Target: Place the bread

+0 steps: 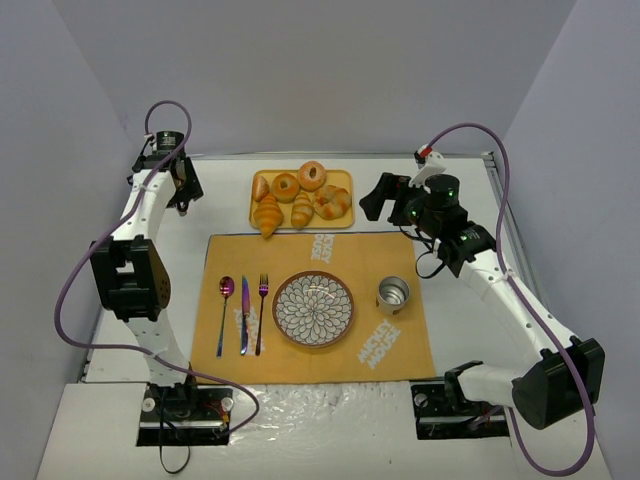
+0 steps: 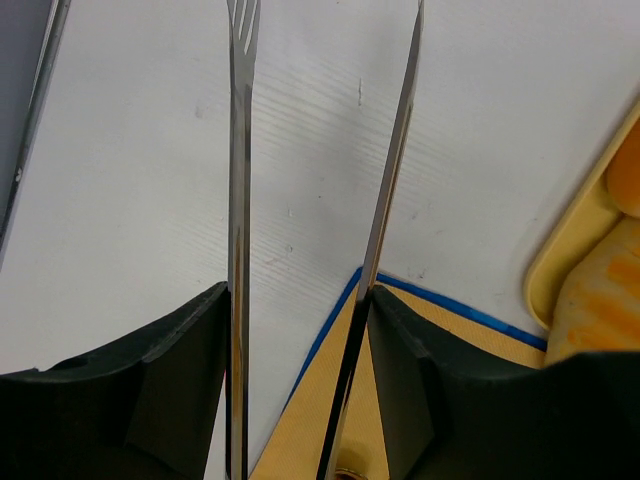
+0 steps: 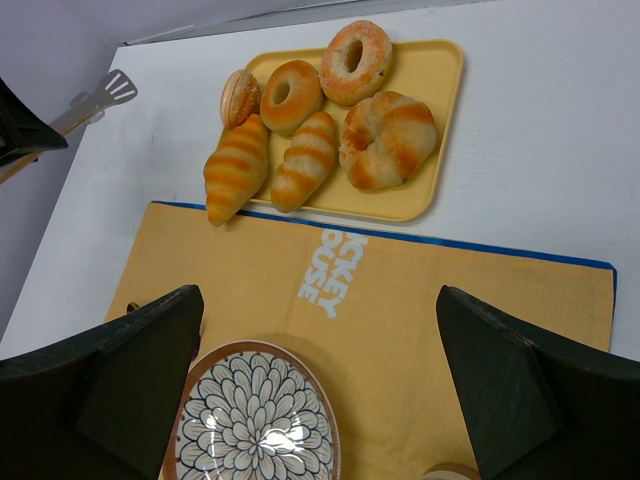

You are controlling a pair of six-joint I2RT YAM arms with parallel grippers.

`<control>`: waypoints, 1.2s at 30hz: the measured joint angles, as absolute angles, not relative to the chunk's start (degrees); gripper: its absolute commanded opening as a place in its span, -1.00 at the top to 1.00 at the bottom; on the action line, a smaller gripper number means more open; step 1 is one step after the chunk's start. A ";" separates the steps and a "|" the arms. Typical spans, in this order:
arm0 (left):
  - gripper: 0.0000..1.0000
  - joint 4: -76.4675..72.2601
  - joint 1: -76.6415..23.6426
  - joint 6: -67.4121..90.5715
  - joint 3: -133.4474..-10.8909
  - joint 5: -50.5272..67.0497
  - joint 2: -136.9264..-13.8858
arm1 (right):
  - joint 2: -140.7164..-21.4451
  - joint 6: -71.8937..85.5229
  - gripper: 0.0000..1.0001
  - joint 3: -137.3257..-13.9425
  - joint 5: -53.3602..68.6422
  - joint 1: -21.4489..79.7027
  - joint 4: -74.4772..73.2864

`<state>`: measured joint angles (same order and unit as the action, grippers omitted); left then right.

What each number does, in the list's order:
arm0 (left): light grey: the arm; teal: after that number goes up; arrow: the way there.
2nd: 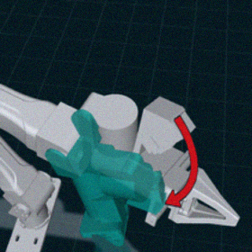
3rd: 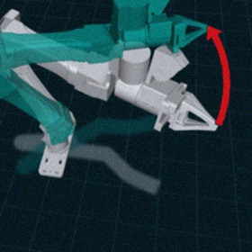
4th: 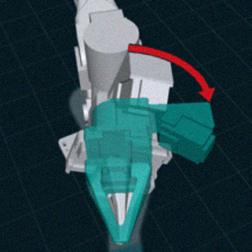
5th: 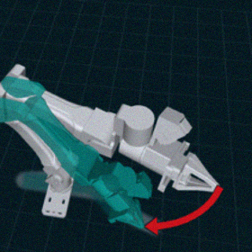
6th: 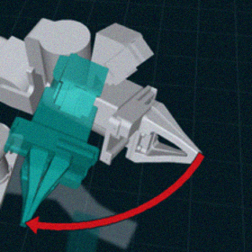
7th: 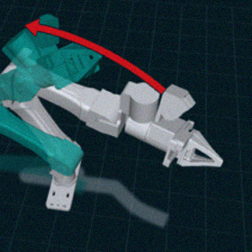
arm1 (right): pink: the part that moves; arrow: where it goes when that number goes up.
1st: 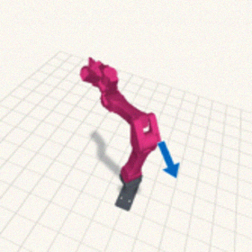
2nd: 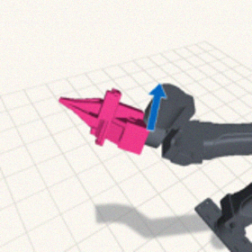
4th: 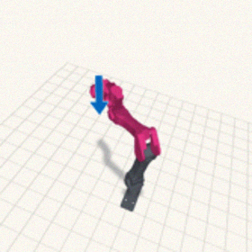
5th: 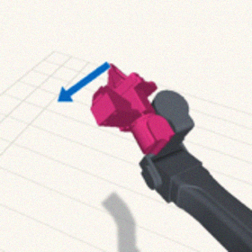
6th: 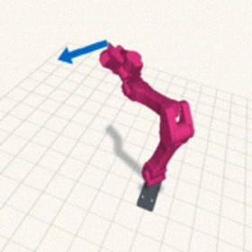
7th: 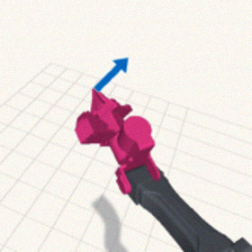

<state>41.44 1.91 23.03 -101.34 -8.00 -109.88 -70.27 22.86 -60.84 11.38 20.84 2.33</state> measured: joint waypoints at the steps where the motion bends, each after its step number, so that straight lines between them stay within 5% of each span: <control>1: 0.01 41.67 1.58 23.02 -101.34 -8.01 -109.06 | -70.25 22.90 -1.00 -60.84 11.36 20.91 2.33; 36: 0.01 45.96 -21.72 21.77 -89.43 -5.40 -94.17 | -66.90 23.14 -1.00 -60.48 8.04 22.24 -0.36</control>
<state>45.96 -21.72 21.77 -89.43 -5.40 -94.17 -66.90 23.14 -60.48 8.04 22.24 -0.36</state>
